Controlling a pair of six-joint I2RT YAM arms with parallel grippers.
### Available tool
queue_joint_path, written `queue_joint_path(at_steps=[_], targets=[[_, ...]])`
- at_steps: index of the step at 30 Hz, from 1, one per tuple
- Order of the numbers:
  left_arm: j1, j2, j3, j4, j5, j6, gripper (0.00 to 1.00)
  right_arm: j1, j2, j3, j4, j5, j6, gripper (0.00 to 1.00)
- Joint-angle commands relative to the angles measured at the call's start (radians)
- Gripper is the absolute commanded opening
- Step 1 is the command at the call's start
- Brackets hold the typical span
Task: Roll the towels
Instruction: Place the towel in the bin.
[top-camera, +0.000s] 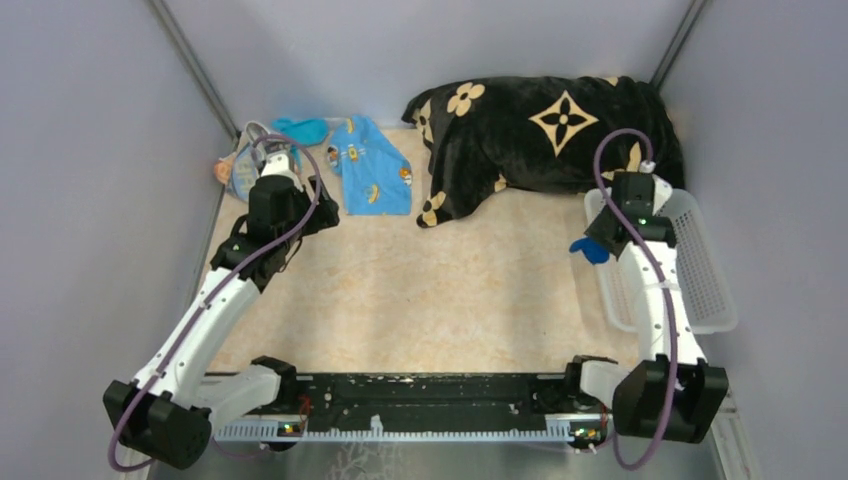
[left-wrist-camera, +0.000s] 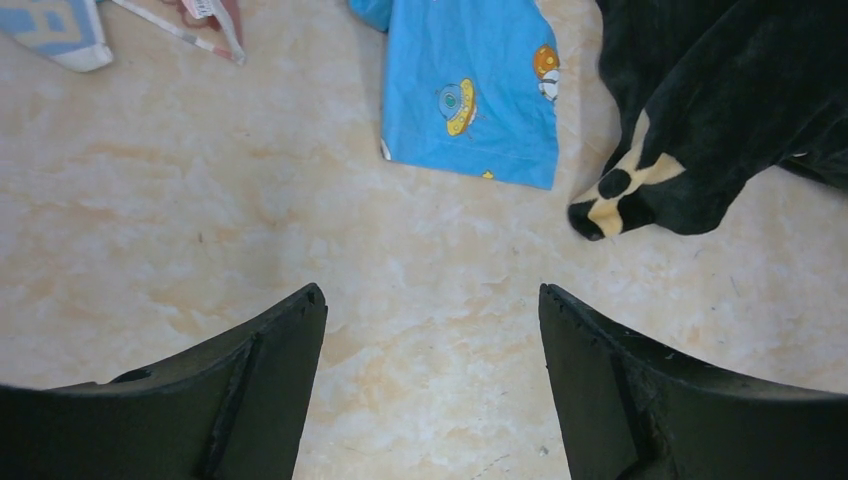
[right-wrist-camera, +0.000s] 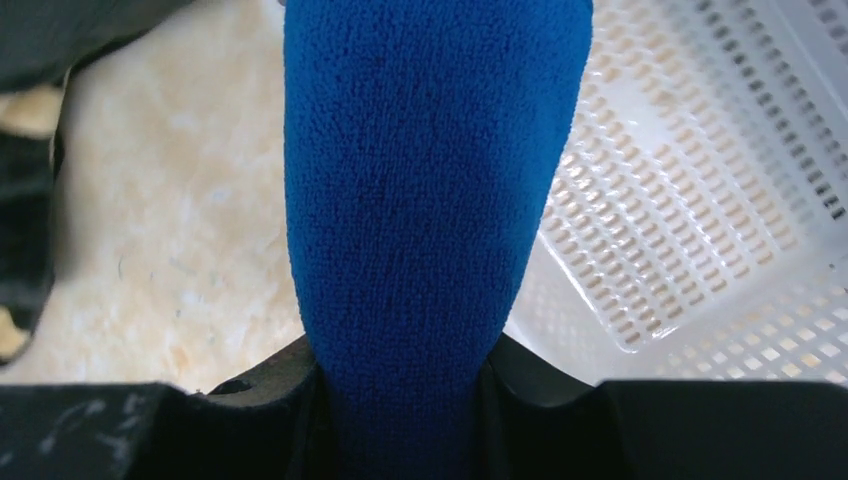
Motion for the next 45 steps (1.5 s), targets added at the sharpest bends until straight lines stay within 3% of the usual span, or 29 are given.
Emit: queue_joint_path(at_steps=[1, 9, 16, 21, 34, 45], targets=[[0.002, -0.019, -0.041, -0.002, -0.053, 0.093, 0.84, -0.169, 0.084, 0.082, -0.003, 0.039, 0.132, 0.04], [0.003, -0.018, -0.058, 0.004, -0.049, 0.101, 0.84, -0.314, 0.273, 0.065, 0.185, 0.124, 0.326, 0.04], [0.014, -0.005, -0.079, 0.030, -0.041, 0.105, 0.84, -0.329, 0.498, 0.075, 0.357, 0.133, 0.450, 0.07], [0.029, 0.024, -0.078, 0.032, -0.050, 0.107, 0.84, -0.329, 0.666, 0.106, 0.447, 0.046, 0.484, 0.08], [0.063, 0.054, -0.087, 0.044, -0.024, 0.093, 0.84, -0.273, 0.695, 0.101, 0.571, 0.041, 0.544, 0.12], [0.079, 0.054, -0.089, 0.044, -0.006, 0.090, 0.84, -0.210, 0.731, 0.136, 0.525, 0.068, 0.615, 0.21]])
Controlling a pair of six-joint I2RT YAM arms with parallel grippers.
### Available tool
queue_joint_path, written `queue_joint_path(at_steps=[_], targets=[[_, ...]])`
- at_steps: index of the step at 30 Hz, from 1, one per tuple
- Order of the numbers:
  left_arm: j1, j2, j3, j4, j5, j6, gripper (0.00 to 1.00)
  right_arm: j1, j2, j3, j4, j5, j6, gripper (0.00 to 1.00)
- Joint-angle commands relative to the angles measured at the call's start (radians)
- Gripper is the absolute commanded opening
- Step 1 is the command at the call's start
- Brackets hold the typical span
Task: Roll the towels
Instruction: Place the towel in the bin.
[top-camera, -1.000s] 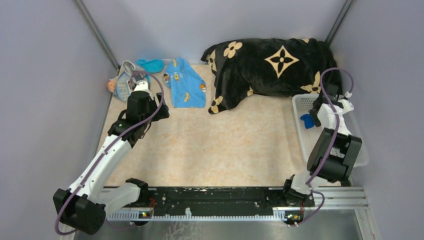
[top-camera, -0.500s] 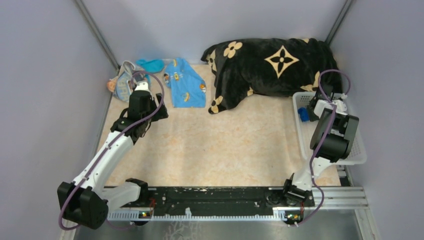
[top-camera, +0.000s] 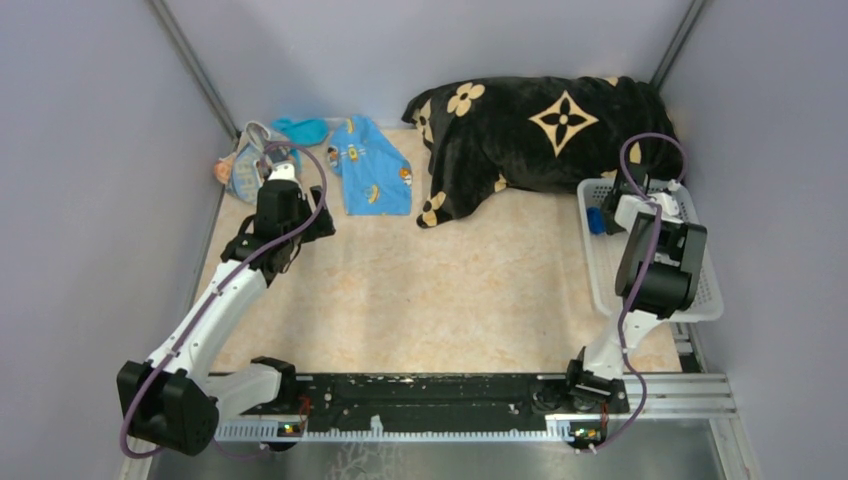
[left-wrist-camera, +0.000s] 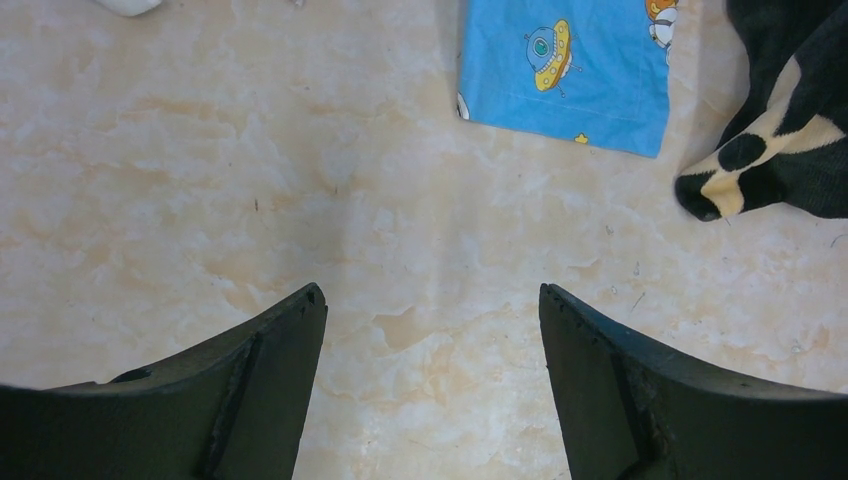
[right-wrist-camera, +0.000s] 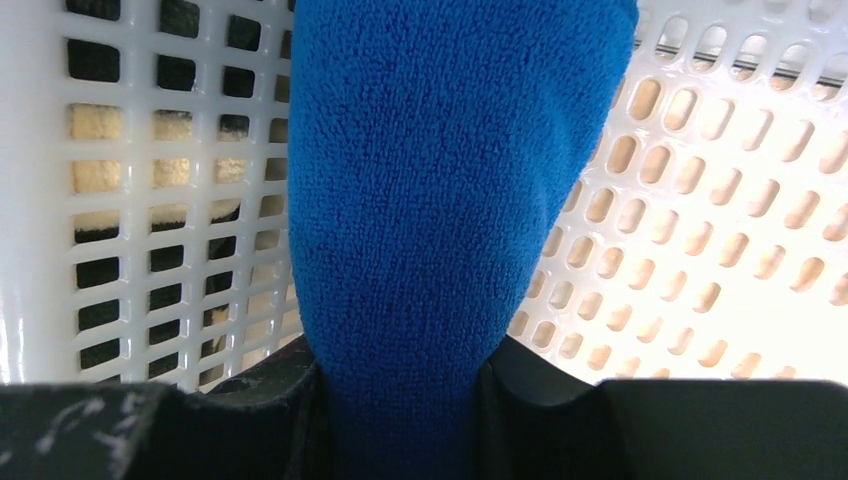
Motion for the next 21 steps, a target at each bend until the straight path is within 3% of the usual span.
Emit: queue_joint_path(at_steps=[1, 14, 17, 21], targets=[[0.013, -0.001, -0.007, 0.024, 0.021, -0.002, 0.84, 0.021, 0.018, 0.035, -0.003, -0.015, 0.044, 0.23], [0.030, -0.006, -0.007, 0.023, 0.044, -0.007, 0.84, 0.022, -0.080, 0.064, -0.058, -0.020, 0.042, 0.42], [0.033, -0.010, -0.010, 0.023, 0.050, -0.009, 0.84, 0.022, -0.076, 0.081, -0.059, -0.014, 0.053, 0.57], [0.034, -0.010, -0.009, 0.024, 0.054, -0.012, 0.84, 0.023, -0.074, 0.092, -0.059, -0.037, 0.074, 0.60]])
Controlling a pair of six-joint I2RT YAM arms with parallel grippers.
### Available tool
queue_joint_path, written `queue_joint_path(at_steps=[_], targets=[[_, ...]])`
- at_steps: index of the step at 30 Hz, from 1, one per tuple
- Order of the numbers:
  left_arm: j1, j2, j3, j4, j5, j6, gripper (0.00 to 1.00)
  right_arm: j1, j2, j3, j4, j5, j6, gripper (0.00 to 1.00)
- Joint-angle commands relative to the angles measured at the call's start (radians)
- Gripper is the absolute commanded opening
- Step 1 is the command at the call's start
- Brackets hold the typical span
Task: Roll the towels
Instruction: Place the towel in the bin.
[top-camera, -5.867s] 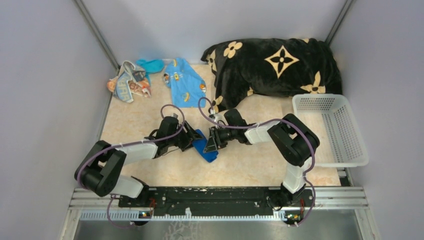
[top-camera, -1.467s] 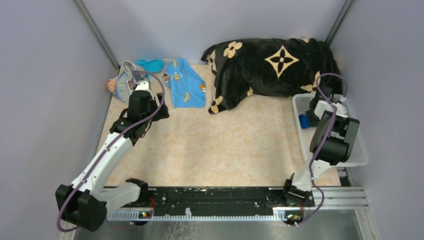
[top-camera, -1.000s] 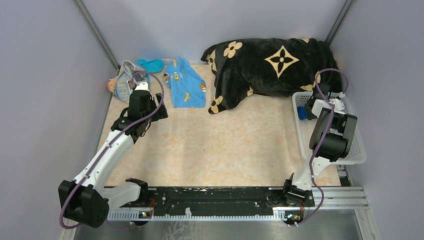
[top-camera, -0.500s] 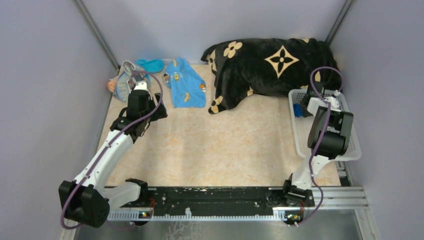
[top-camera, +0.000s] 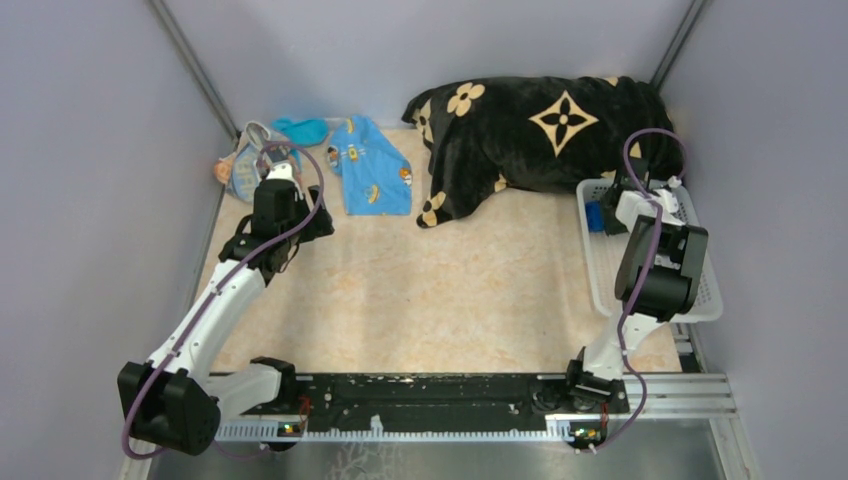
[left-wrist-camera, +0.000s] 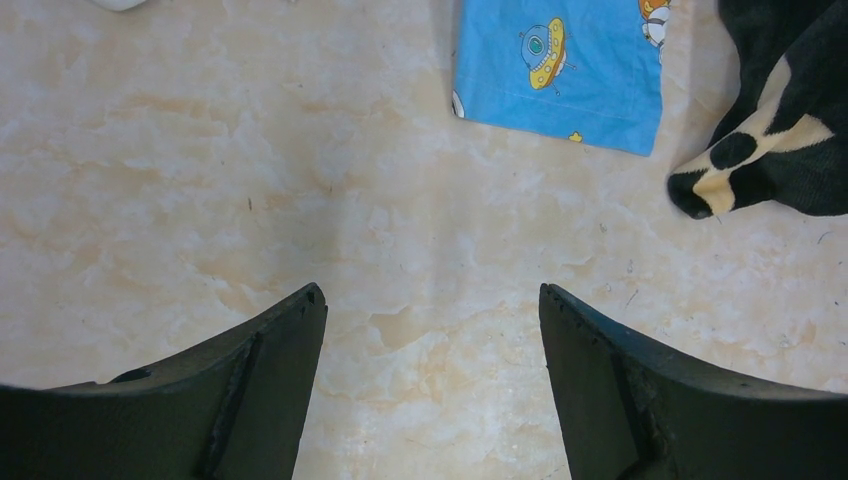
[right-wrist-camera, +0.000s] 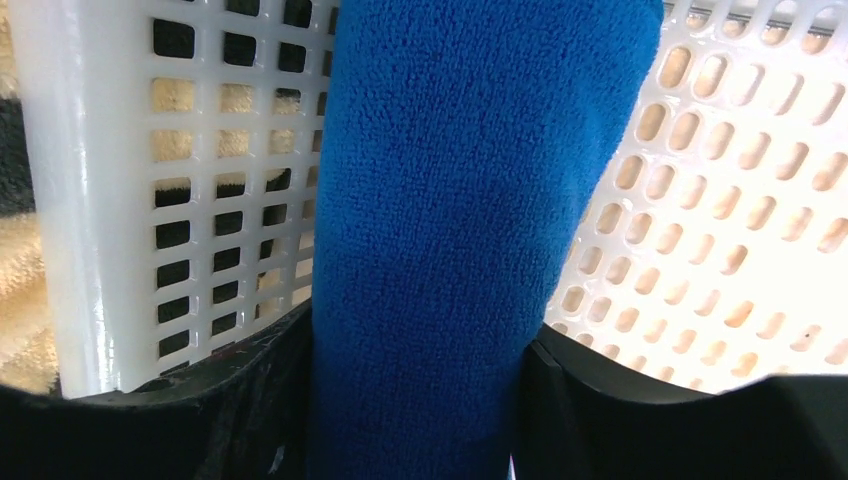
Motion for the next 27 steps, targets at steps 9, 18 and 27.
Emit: queue_joint_path(at_steps=[9, 18, 27], targets=[[0.017, -0.014, -0.009, 0.023, 0.024, -0.010, 0.84, 0.009, -0.075, 0.058, -0.025, 0.018, 0.039, 0.76], [0.022, -0.022, -0.011, 0.023, 0.031, -0.014, 0.84, 0.008, -0.236, -0.022, -0.013, 0.056, 0.004, 0.91], [0.102, 0.039, 0.018, 0.047, 0.064, -0.056, 0.84, -0.006, -0.516, -0.169, 0.007, -0.036, -0.228, 0.94]])
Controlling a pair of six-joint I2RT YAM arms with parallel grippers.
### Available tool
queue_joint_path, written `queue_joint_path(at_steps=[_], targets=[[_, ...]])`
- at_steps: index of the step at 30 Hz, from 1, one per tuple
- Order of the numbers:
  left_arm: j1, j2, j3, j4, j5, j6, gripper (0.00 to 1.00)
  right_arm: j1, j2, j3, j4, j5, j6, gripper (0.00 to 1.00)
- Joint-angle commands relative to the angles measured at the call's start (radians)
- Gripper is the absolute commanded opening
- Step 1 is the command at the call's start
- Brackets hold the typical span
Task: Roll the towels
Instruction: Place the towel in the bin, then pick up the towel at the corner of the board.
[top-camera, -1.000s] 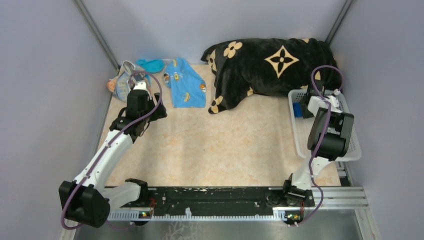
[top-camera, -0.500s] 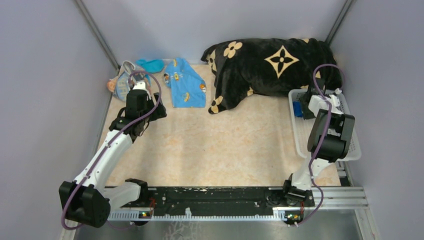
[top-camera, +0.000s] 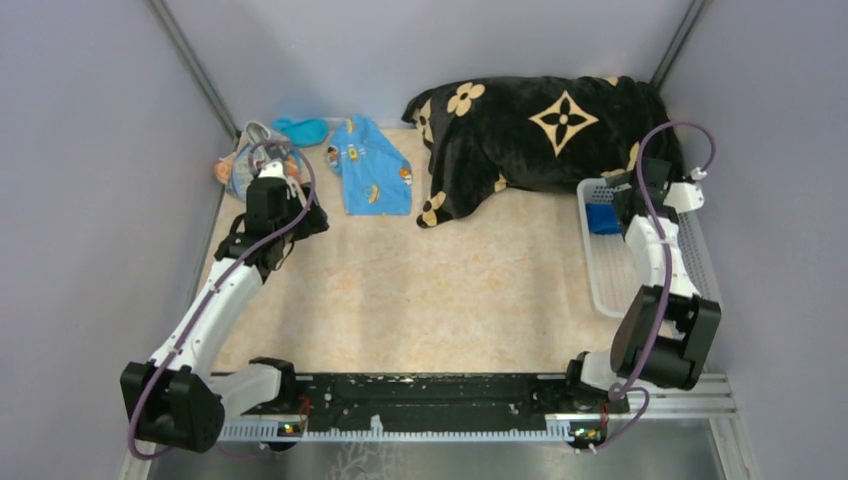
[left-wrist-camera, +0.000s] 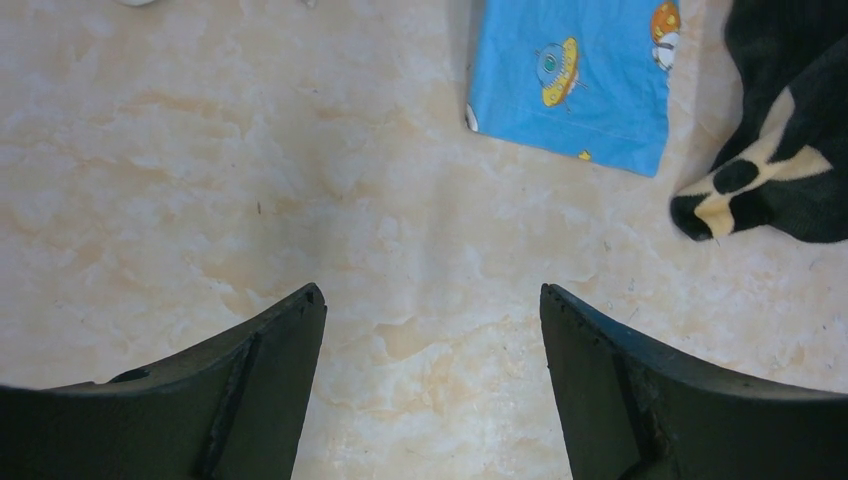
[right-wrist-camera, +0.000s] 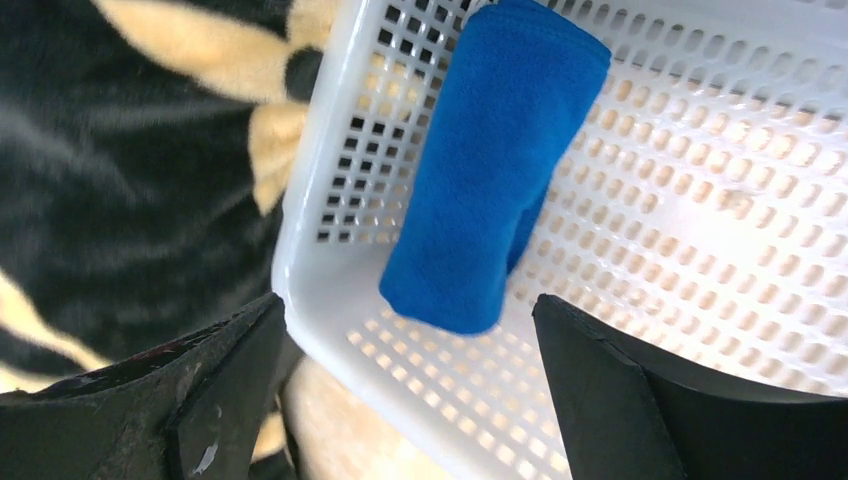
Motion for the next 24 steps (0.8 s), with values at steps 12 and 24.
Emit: queue_joint_path(at_steps=[12, 24], targets=[[0.355, 0.392, 0.165, 0.215, 0.159, -0.328, 0.82, 0.089, -0.482, -0.311, 0.207, -0.401, -0.522, 0.94], [0.363, 0.880, 0.537, 0.313, 0.082, -0.230, 0.79, 0.191, -0.497, -0.339, 0.245, -0.580, -0.598, 0.93]])
